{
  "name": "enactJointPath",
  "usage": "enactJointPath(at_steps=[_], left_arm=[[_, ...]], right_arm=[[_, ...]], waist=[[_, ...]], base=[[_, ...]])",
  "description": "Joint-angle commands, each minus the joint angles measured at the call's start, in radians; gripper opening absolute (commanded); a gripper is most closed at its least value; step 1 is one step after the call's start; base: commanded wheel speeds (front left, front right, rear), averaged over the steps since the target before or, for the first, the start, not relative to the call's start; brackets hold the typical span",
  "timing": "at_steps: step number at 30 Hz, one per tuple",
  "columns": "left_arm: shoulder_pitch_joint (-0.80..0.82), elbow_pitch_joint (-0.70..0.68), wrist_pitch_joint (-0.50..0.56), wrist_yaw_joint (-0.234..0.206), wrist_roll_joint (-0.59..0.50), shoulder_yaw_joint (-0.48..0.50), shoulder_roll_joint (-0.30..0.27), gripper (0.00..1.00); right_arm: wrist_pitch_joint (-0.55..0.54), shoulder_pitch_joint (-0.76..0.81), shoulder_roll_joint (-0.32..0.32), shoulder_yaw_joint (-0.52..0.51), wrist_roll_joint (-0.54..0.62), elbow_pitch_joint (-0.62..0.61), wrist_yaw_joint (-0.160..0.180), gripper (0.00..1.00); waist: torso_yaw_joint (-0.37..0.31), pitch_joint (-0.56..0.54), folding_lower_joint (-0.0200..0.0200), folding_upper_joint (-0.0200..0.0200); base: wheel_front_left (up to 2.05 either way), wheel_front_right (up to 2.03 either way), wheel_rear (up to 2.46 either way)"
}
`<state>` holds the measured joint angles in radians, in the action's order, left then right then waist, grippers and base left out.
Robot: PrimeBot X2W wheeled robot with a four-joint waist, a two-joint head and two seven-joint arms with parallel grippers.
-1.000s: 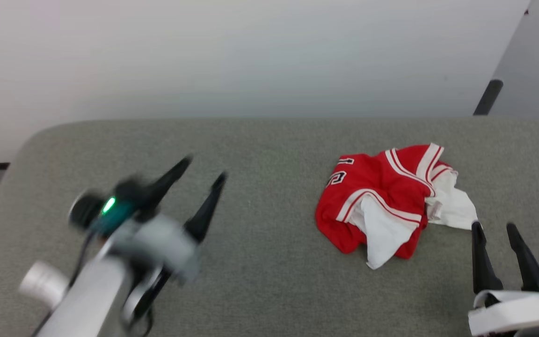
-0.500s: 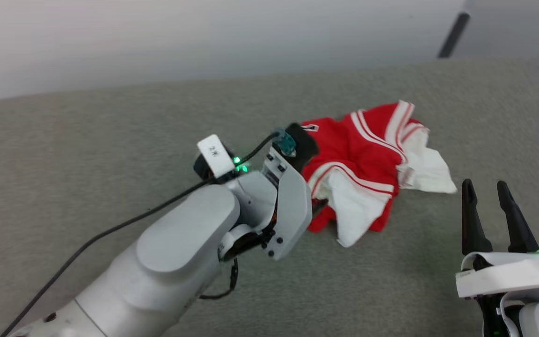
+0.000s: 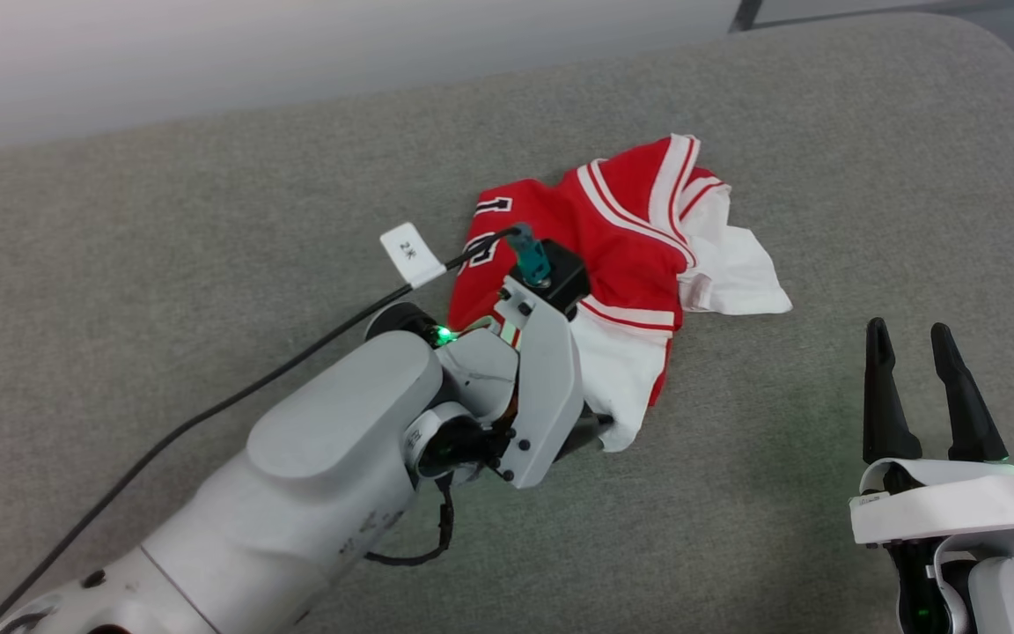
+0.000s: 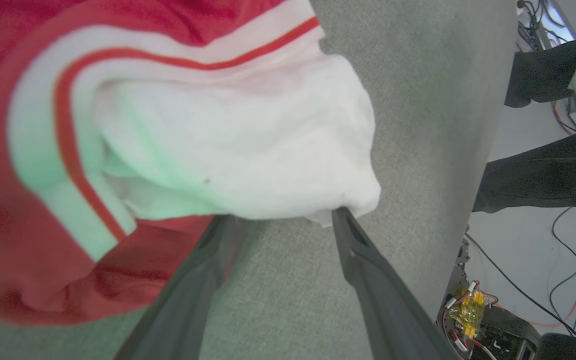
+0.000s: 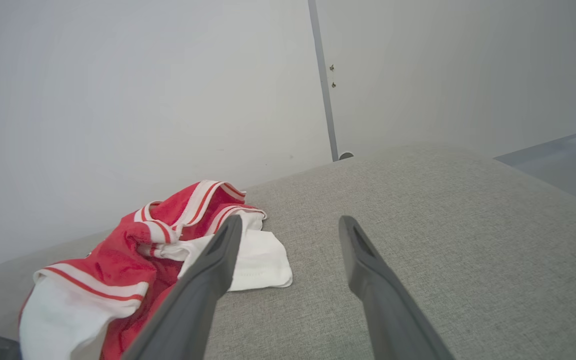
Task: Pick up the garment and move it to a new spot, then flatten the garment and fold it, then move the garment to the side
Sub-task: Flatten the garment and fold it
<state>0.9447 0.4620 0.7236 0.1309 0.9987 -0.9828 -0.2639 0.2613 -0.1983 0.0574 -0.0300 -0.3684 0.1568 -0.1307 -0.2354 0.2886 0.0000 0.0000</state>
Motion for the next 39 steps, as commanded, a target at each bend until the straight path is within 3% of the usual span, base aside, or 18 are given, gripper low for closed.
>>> enactJointPath(at_steps=[1,16,17,18,19,23,28,39], left_arm=[[0.014,-0.014,0.009,-0.001,0.021,-0.001,-0.005,1.00],[0.029,-0.041,0.005,-0.008,0.073,0.025,-0.007,1.00],[0.027,-0.037,-0.001,-0.008,0.072,0.024,-0.005,0.71],[0.026,-0.032,-0.007,-0.008,0.071,0.026,-0.001,0.30],[0.027,-0.026,-0.021,-0.012,0.069,0.033,0.002,0.00],[0.041,-0.007,-0.066,-0.016,0.095,0.074,0.016,0.00],[0.053,-0.017,-0.111,-0.037,0.198,0.196,0.017,0.00],[0.006,0.020,-0.228,-0.165,0.420,0.501,-0.053,0.00]], right_arm=[[0.005,-0.006,-0.003,-0.006,-0.006,-0.004,0.000,1.00],[0.005,-0.015,-0.007,0.006,-0.006,-0.008,0.000,1.00],[0.005,-0.016,-0.007,0.005,-0.006,-0.008,0.000,1.00],[0.005,-0.017,-0.007,0.003,-0.006,-0.009,0.000,1.00],[0.005,-0.017,-0.007,0.003,-0.008,-0.010,0.000,1.00],[0.005,-0.009,-0.007,-0.001,-0.007,-0.010,0.000,1.00],[0.005,0.004,-0.007,-0.002,0.004,-0.003,0.000,1.00],[0.005,0.013,-0.005,0.006,0.021,0.003,0.000,1.00]], waist=[[-0.009,0.007,0.0000,0.0000],[-0.013,0.014,0.0000,0.0000],[-0.013,0.016,0.0000,0.0000],[-0.013,0.018,0.0000,0.0000],[-0.013,0.020,0.0000,0.0000],[-0.004,0.016,0.0000,0.0000],[0.021,-0.007,0.0000,0.0000],[0.059,-0.041,0.0000,0.0000]], base=[[0.00,0.00,0.00],[0.00,0.00,0.00],[0.00,0.00,0.00],[0.00,0.00,0.00],[0.00,0.00,0.00],[0.00,0.00,0.00],[0.00,0.00,0.00],[0.00,0.00,0.00]])
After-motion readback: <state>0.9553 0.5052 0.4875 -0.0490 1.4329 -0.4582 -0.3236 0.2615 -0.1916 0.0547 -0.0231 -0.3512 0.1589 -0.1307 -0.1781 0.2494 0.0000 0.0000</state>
